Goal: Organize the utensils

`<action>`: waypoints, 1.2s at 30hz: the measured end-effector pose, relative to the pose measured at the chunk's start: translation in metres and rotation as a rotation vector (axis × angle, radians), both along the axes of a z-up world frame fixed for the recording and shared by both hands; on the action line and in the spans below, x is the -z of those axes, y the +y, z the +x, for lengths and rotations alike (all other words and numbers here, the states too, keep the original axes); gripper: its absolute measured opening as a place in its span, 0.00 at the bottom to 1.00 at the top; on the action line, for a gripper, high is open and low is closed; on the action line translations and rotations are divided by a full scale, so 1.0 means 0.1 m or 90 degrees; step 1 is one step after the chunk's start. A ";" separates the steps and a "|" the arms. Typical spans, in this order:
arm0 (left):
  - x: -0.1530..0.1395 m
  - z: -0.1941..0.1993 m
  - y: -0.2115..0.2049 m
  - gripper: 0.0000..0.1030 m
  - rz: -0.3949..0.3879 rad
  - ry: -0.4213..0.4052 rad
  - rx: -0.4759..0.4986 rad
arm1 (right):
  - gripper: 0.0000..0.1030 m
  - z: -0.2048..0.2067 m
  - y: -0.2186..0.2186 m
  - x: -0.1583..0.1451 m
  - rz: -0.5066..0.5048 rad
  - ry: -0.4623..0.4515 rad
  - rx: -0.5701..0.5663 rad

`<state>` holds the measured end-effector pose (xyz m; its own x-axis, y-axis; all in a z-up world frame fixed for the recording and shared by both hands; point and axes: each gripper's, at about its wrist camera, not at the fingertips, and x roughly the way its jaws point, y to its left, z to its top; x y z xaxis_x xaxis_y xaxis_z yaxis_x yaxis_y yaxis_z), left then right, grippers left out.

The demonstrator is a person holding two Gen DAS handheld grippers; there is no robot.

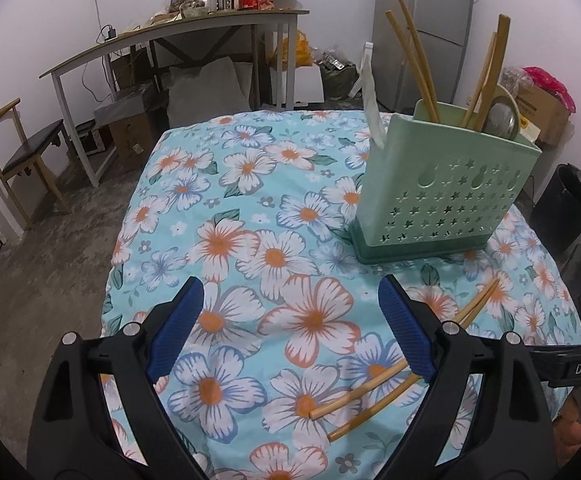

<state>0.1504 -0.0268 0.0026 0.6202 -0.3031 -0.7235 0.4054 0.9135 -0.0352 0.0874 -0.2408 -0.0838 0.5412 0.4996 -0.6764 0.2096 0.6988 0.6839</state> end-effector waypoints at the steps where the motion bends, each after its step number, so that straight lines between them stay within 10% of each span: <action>1: 0.00 0.00 0.00 0.84 0.003 0.001 -0.004 | 0.50 0.01 -0.01 0.02 0.006 0.002 0.003; 36: 0.04 0.06 -0.02 0.86 0.006 0.025 -0.021 | 0.16 0.15 -0.30 0.24 0.097 0.030 0.085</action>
<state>0.1564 -0.0287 -0.0017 0.6013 -0.2758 -0.7500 0.3732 0.9268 -0.0416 0.1026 -0.2707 -0.1081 0.5792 0.5244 -0.6242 0.3271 0.5518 0.7671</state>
